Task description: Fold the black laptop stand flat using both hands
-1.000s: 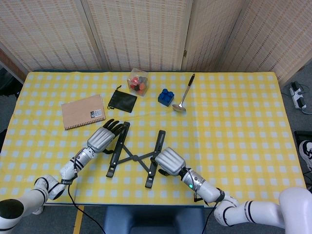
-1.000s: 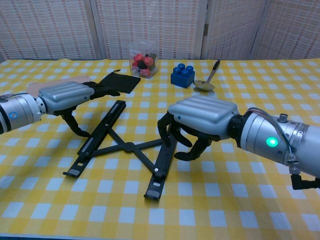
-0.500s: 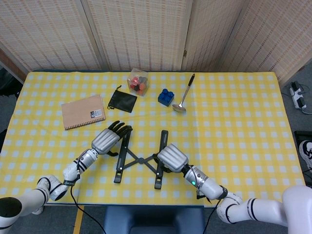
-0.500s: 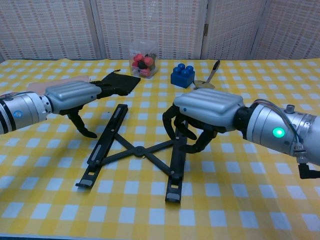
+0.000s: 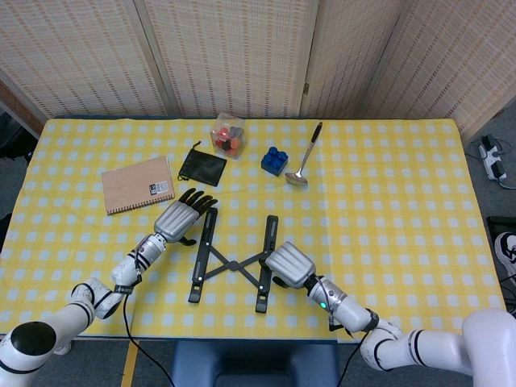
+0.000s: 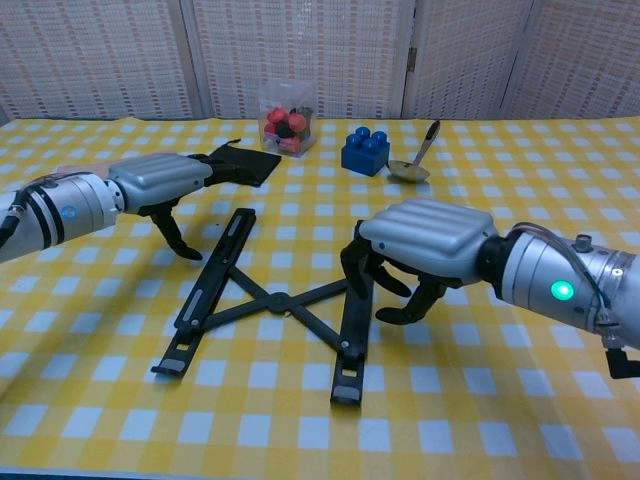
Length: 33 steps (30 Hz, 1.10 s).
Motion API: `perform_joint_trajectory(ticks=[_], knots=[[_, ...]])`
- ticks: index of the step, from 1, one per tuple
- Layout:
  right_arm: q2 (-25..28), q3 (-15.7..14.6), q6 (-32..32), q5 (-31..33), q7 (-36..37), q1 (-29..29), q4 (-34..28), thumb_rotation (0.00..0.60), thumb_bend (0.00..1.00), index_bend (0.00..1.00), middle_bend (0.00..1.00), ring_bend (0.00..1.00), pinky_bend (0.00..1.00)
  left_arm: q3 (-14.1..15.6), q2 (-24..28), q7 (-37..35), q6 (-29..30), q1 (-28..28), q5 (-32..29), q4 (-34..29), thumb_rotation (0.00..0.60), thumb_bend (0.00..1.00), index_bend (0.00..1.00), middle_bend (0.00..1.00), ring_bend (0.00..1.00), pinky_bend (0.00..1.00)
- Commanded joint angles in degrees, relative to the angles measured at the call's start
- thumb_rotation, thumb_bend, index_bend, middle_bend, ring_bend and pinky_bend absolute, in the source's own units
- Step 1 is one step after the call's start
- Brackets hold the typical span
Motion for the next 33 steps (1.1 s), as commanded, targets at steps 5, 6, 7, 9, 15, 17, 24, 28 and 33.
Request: perform_joint_trajectory(ticks=[5, 6, 7, 9, 15, 17, 24, 28, 33], knots=[[-1.46, -1.18, 0.96, -1.38, -0.55, -0.48, 3.01, 0.600, 0.34, 0.55, 0.79, 0.87, 0.71, 0.28, -0.69, -2.00, 0.05, -0.38, -0.06, 0.66, 0.600, 0.15, 0.06, 0.11, 0.01, 0.00], [-1.73, -1.41, 1.01, -1.64, -0.77, -0.51, 3.56, 0.600, 0.34, 0.55, 0.79, 0.87, 0.71, 0.32, -0.73, -2.18, 0.02, -0.38, -0.08, 0.73, 0.600, 0.15, 0.06, 0.11, 0.00, 0.00], [-2.00, -1.59, 1.00, -1.78, -0.85, -0.54, 4.00, 0.600, 0.34, 0.55, 0.79, 0.87, 0.71, 0.38, -0.78, -2.29, 0.02, -0.39, -0.08, 0.83, 0.600, 0.15, 0.06, 0.11, 0.00, 0.00], [-2.71, -1.93, 1.10, -2.21, -0.91, -0.61, 5.14, 0.600, 0.34, 0.55, 0.79, 0.87, 0.71, 0.55, -0.89, -2.41, 0.08, -0.36, -0.05, 1.05, 0.600, 0.15, 0.06, 0.11, 0.00, 0.00], [-4.44, -2.15, 1.68, -3.37, -0.61, -0.60, 7.84, 0.600, 0.34, 0.55, 0.79, 0.87, 0.71, 0.94, -0.86, -3.58, 0.70, -0.41, 0.27, 0.90, 0.600, 0.15, 0.06, 0.11, 0.00, 0.00], [-4.86, -2.07, 1.87, -3.68, -0.45, -0.54, 8.38, 0.600, 0.34, 0.55, 0.79, 0.87, 0.71, 1.17, -0.85, -3.75, 1.00, -0.51, 0.57, 0.90, 0.600, 0.15, 0.06, 0.11, 0.00, 0.00], [-6.05, -1.83, 2.25, -4.50, -0.36, -0.26, 9.82, 0.600, 0.34, 0.55, 0.79, 0.87, 0.71, 1.56, -0.83, -4.14, 1.56, -0.73, 0.99, 0.68, 0.600, 0.15, 0.06, 0.11, 0.00, 0.00], [-6.78, -1.67, 2.51, -4.92, -0.49, -0.09, 10.77, 0.600, 0.34, 0.55, 0.79, 0.87, 0.71, 1.74, -0.64, -4.12, 1.72, -0.77, 1.08, 0.19, 0.600, 0.15, 0.06, 0.11, 0.00, 0.00], [-7.64, -1.63, 2.73, -5.42, -0.75, 0.08, 11.88, 0.600, 0.34, 0.55, 0.79, 0.87, 0.71, 1.98, -0.41, -4.05, 1.66, -0.75, 1.12, -0.32, 0.600, 0.15, 0.06, 0.11, 0.00, 0.00]])
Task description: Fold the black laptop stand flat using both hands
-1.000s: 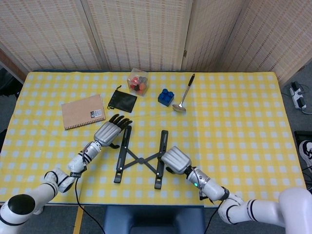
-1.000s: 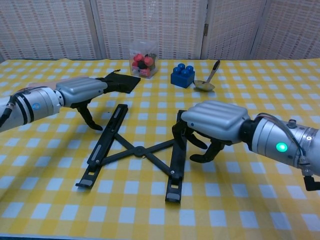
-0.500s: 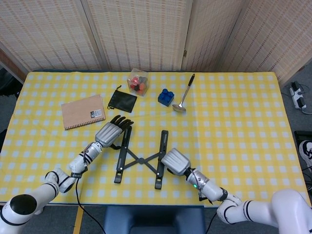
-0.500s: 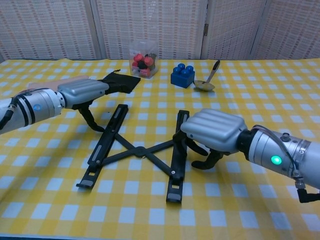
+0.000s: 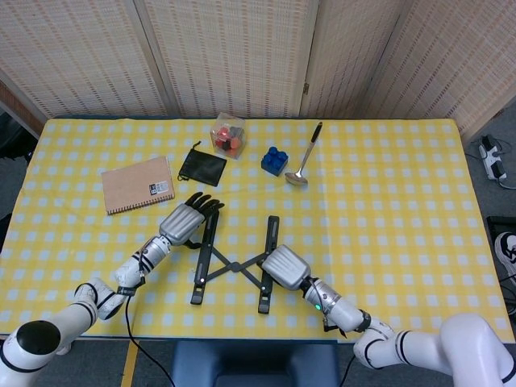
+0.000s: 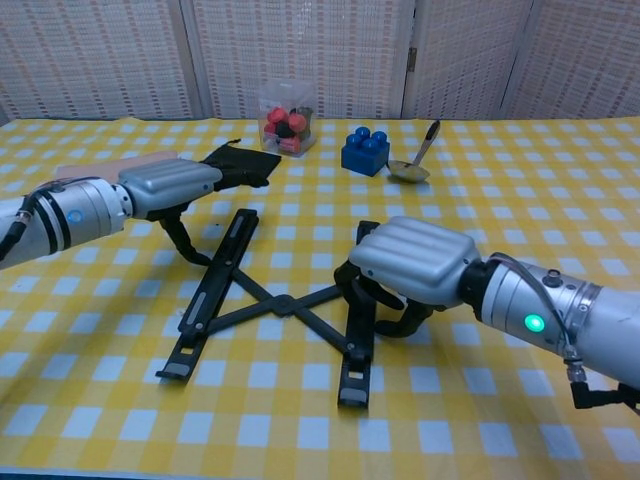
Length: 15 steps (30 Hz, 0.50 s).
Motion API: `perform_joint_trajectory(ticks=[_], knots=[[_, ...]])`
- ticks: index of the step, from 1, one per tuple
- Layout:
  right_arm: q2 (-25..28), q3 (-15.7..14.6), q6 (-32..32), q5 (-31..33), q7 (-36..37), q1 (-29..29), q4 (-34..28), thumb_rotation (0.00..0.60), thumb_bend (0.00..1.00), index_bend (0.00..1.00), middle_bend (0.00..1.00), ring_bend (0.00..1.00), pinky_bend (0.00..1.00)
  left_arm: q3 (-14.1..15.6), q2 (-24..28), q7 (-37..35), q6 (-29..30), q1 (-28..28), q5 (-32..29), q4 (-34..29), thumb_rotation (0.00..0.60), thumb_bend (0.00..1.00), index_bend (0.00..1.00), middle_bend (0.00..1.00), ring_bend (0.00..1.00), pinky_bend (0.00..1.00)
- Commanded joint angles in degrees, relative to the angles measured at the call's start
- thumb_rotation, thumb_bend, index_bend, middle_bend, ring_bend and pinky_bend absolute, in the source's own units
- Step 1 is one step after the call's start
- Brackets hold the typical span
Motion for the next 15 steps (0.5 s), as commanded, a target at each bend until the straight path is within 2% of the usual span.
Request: perform_joint_trajectory(ticks=[1, 15], knots=[[-0.45, 0.06, 0.31, -0.30, -0.12, 0.05, 0.52, 0.600, 0.34, 0.55, 0.79, 0.87, 0.71, 0.08, 0.13, -0.01, -0.01, -0.02, 0.03, -0.24, 0.600, 0.15, 0.06, 0.11, 0.00, 0.00], [-3.49, 1.41, 1.23, -0.74, -0.92, 0.74, 2.21, 0.600, 0.34, 0.55, 0.79, 0.87, 0.71, 0.29, 0.79, -0.25, -0.16, -0.05, -0.09, -2.49, 0.600, 0.15, 0.06, 0.11, 0.00, 0.00]])
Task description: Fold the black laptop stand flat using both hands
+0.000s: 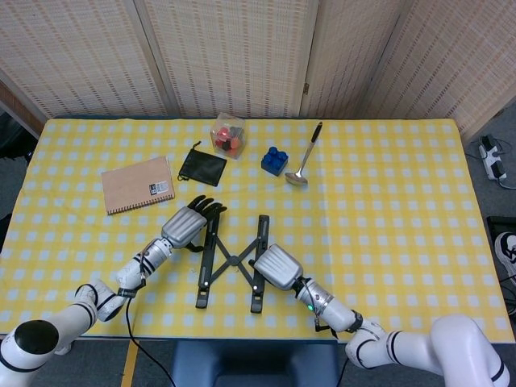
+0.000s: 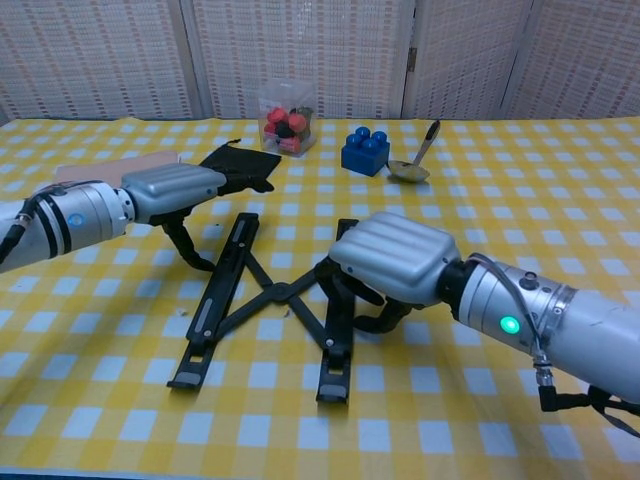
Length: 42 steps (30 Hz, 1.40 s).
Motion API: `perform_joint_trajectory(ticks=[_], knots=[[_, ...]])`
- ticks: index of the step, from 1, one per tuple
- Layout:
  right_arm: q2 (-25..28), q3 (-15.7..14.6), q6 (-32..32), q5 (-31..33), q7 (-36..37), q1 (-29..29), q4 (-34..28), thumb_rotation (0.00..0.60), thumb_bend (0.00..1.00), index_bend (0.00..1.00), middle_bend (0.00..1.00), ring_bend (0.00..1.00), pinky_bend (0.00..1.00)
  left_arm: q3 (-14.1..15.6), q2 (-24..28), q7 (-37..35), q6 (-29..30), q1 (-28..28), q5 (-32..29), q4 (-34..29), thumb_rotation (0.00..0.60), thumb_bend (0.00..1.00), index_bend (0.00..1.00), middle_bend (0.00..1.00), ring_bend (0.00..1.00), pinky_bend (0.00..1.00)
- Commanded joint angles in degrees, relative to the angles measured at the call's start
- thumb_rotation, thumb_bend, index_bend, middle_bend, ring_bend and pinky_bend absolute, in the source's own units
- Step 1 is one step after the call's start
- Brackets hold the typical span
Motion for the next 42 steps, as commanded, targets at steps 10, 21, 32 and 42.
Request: perform_joint_trajectory(ticks=[10, 21, 32, 42], knots=[[-4.52, 2.57, -0.91, 1.07, -3.24, 2.14, 1.44, 0.600, 0.34, 0.55, 0.79, 0.87, 0.71, -0.23, 1.14, -0.48, -0.07, -0.23, -0.22, -4.16, 0.600, 0.15, 0.06, 0.11, 0.00, 0.00], [-2.04, 2.76, -2.87, 1.72, -3.51, 3.18, -3.01, 0.600, 0.34, 0.44, 0.73, 0.82, 0.71, -1.40, 3.35, 1.25, 0.80, 0.91, -1.97, -6.47, 0.600, 0.15, 0.06, 0.11, 0.00, 0.00], [10.09, 4.80, -15.12, 2.79, -2.46, 10.74, -15.13, 0.600, 0.34, 0.00, 0.21, 0.37, 0.42, -3.32, 9.29, 2.05, 2.85, 4.97, -6.00, -13.25, 0.600, 0.15, 0.06, 0.11, 0.00, 0.00], [10.83, 3.48, -25.22, 2.73, -4.70, 18.15, -13.64, 0.600, 0.34, 0.00, 0.00, 0.07, 0.05, -3.50, 11.60, 3.47, 2.49, 6.80, -7.36, -16.66, 0.600, 0.15, 0.06, 0.11, 0.00, 0.00]])
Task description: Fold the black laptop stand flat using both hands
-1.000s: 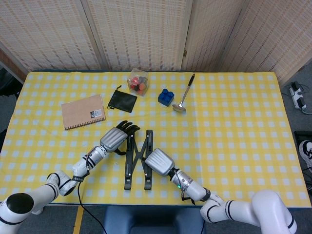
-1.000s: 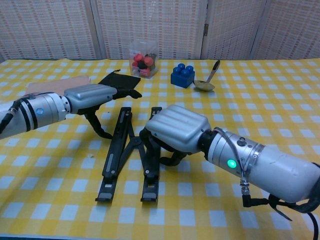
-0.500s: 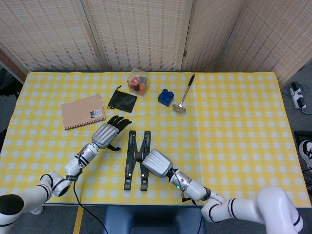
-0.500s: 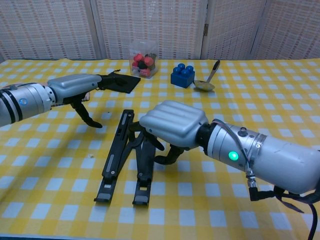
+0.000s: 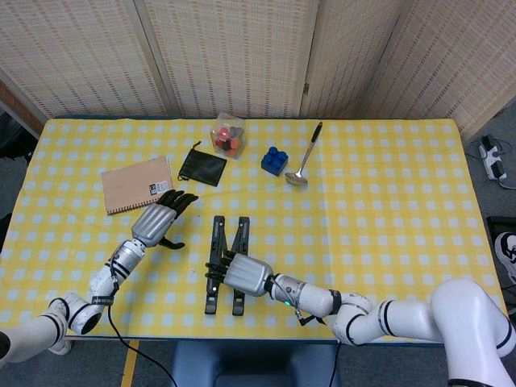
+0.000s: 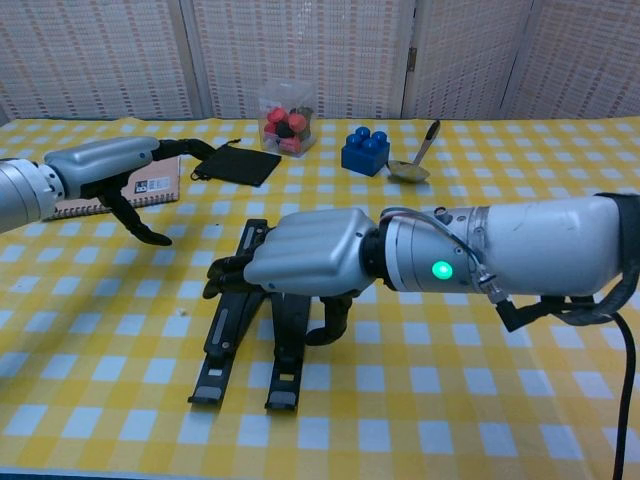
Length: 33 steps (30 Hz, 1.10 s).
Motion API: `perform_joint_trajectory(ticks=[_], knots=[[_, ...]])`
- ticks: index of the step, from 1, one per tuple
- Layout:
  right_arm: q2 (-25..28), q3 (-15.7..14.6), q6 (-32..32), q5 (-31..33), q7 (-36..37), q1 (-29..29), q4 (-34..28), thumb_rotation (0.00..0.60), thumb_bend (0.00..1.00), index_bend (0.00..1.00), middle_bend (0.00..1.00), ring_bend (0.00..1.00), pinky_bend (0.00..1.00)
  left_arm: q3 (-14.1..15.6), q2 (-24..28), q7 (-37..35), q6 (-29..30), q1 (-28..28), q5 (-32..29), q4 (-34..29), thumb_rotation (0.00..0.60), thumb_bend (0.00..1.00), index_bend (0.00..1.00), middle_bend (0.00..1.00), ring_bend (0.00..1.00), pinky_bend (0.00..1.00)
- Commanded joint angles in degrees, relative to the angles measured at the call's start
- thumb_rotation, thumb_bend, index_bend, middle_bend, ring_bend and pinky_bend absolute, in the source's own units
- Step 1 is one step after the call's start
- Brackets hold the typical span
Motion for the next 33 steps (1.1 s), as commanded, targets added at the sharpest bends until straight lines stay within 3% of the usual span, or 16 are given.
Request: perform_joint_trajectory(ticks=[1, 13, 25, 30, 33], knots=[[-0.03, -0.68, -1.37, -0.58, -0.94, 1.83, 1.04, 0.600, 0.34, 0.00, 0.00, 0.07, 0.05, -0.10, 0.33, 0.18, -0.18, 0.25, -0.27, -0.31, 0.600, 0.15, 0.06, 0.11, 0.00, 0.00], [-3.67, -3.28, -1.19, -3.77, 0.75, 4.60, 7.90, 0.600, 0.34, 0.00, 0.00, 0.06, 0.05, -0.90, 1.00, -0.22, -0.73, 0.73, -0.75, -0.88, 0.600, 0.15, 0.06, 0.11, 0.00, 0.00], [-6.43, -3.45, -1.55, -4.92, 4.48, 7.31, 11.74, 0.600, 0.33, 0.00, 0.00, 0.06, 0.05, -1.12, 0.90, -1.38, -0.79, 1.19, -0.57, -0.09, 0.600, 0.15, 0.06, 0.11, 0.00, 0.00], [-7.27, -3.58, -2.12, -4.94, 5.19, 8.27, 13.02, 0.600, 0.34, 0.01, 0.10, 0.08, 0.05, -1.01, 0.83, -1.97, -0.61, 1.52, -0.36, 0.23, 0.600, 0.15, 0.06, 0.11, 0.00, 0.00], [-7.66, -3.64, -0.74, -5.68, 6.65, 8.40, 13.77, 0.600, 0.34, 0.12, 0.19, 0.13, 0.07, -0.93, 0.83, -2.21, -0.32, 1.75, -0.15, 0.64, 0.600, 0.15, 0.06, 0.11, 0.00, 0.00]])
